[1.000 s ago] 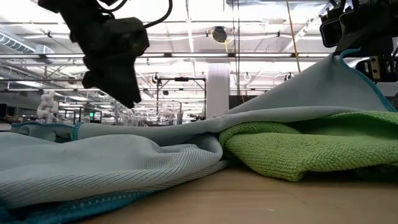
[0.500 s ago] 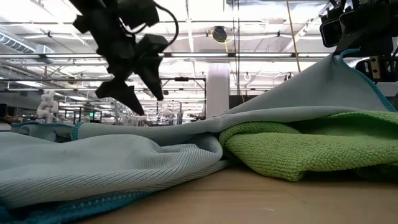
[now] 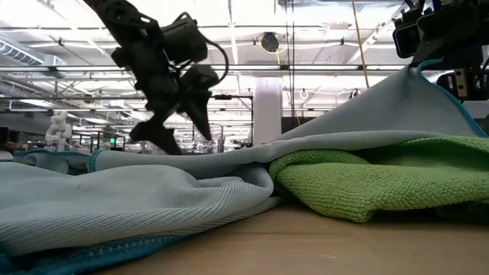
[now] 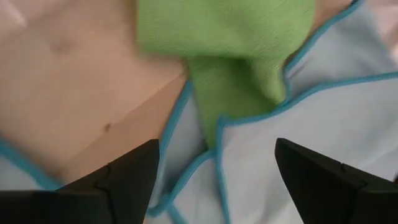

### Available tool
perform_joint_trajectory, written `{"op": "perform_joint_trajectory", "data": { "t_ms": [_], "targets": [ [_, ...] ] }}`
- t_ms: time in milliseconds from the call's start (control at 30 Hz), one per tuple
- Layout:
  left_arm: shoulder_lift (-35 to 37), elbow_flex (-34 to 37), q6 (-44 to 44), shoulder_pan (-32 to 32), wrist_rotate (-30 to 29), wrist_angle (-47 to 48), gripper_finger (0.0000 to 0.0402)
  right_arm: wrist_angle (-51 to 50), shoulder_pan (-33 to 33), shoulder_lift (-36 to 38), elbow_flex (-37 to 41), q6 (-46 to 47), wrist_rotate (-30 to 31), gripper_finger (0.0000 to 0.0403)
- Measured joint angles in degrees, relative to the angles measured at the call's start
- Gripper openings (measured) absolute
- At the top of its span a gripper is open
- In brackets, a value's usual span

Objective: Fold microfiber towels
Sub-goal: Fold the right blue microfiber towel

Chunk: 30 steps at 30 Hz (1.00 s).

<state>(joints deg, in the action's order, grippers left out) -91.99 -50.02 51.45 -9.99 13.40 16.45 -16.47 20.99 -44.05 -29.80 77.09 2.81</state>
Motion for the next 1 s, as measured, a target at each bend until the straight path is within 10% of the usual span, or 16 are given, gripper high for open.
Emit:
{"op": "perform_joint_trajectory", "data": {
  "t_ms": [333,1000],
  "targets": [
    [-5.4,0.0,0.6,3.9,-1.9,-8.0,0.0313,0.6,0.0,0.0,0.0,0.2,-0.1,0.0],
    [-8.6,0.0,1.4,5.1,-4.4,-13.8,0.0143,0.9,0.0,0.0,0.0,-0.5,-0.1,0.0]
  ]
}}
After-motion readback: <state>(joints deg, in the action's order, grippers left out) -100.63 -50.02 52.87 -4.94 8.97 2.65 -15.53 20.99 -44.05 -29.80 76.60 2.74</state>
